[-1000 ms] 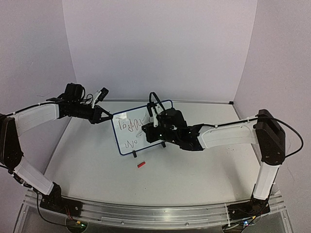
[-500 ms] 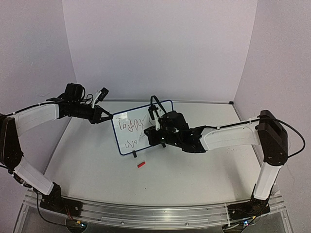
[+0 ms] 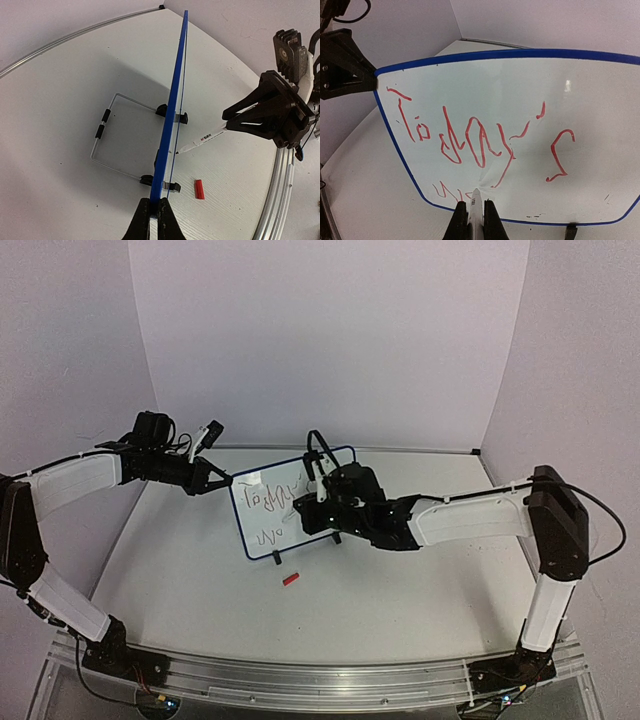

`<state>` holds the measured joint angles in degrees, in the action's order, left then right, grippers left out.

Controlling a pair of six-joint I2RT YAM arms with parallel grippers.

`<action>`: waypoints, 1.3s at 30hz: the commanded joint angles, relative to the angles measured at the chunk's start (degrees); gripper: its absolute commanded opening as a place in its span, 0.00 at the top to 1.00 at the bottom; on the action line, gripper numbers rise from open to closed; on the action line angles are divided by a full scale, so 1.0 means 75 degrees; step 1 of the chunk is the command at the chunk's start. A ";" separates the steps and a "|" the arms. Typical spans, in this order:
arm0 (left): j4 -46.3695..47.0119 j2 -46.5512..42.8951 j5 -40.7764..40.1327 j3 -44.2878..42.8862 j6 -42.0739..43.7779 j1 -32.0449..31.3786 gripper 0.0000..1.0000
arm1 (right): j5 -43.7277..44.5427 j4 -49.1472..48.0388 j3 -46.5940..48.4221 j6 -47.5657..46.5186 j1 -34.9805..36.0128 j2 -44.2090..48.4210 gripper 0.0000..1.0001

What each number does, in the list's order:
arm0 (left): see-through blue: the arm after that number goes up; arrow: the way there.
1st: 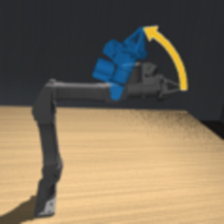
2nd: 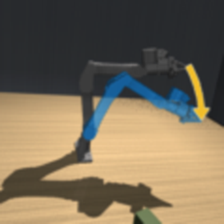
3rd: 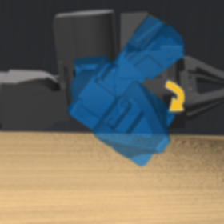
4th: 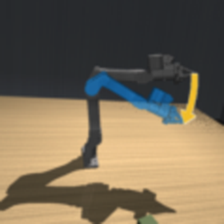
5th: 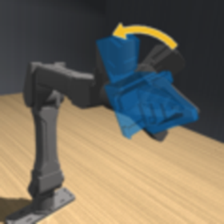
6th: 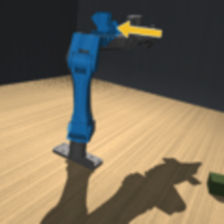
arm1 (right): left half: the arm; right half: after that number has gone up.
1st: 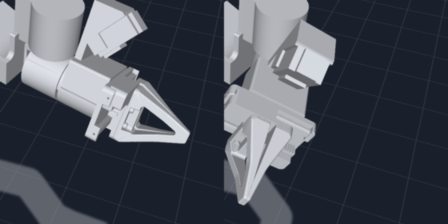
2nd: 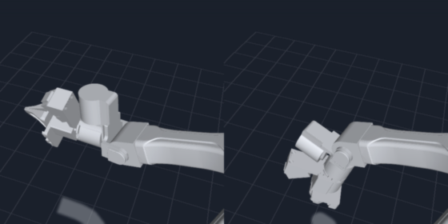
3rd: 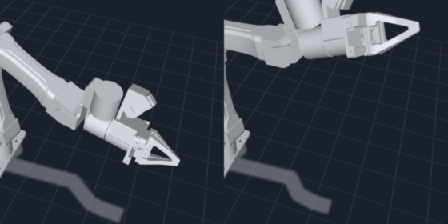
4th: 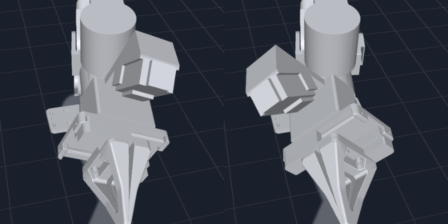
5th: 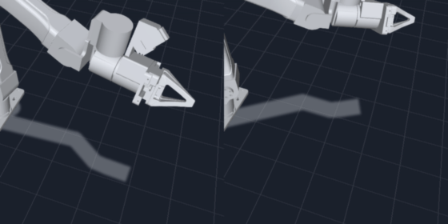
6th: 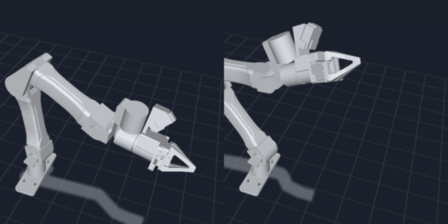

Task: Write a sentence on the whiteboard

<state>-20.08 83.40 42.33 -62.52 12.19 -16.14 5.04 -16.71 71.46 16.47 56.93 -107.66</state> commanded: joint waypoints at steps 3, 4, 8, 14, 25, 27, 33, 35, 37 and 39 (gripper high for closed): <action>-0.0124 -0.0197 0.0064 -0.0217 0.0053 -0.0042 1.00 | 0.0137 -0.0139 0.0408 -0.0087 0.0041 -0.0475 1.00; -0.0130 -0.0197 0.0064 -0.0218 0.0051 -0.0040 1.00 | 0.0137 -0.0125 0.0418 -0.0092 0.0048 -0.0526 1.00; -0.0136 -0.0209 0.0053 -0.0217 0.0052 -0.0047 1.00 | 0.0122 -0.0060 0.0373 -0.0043 0.0046 -0.0681 1.00; -0.0136 -0.0209 0.0052 -0.0219 0.0057 -0.0043 1.00 | 0.0175 -0.0047 0.0274 -0.0005 0.0040 -0.0875 1.00; -0.0142 -0.0233 0.0040 -0.0210 0.0074 -0.0039 1.00 | 0.0450 -0.0312 0.0136 0.0062 0.0045 -0.0467 1.00; -0.0147 -0.0243 0.0040 -0.0208 0.0072 -0.0042 1.00 | 0.0493 -0.0371 0.0128 0.0045 0.0042 -0.0333 1.00; -0.0147 -0.0242 0.0034 -0.0207 0.0075 -0.0040 1.00 | 0.0669 -0.0443 0.0094 -0.0067 0.0045 -0.0082 1.00; -0.0147 -0.0244 0.0036 -0.0216 0.0072 -0.0039 1.00 | 0.0687 -0.0444 0.0065 -0.0081 0.0042 -0.0011 1.00; -0.0147 -0.0243 0.0034 -0.0207 0.0074 -0.0039 1.00 | 0.0670 -0.0444 0.0036 -0.0086 0.0047 0.0038 1.00; -0.0147 -0.0233 0.0040 -0.0218 0.0074 -0.0039 1.00 | 0.0682 -0.0477 -0.0009 -0.0075 0.0044 0.0092 1.00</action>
<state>-20.10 83.40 42.28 -62.52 12.21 -16.14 7.73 -17.10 72.20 16.49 57.52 -110.37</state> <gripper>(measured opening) 0.033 0.074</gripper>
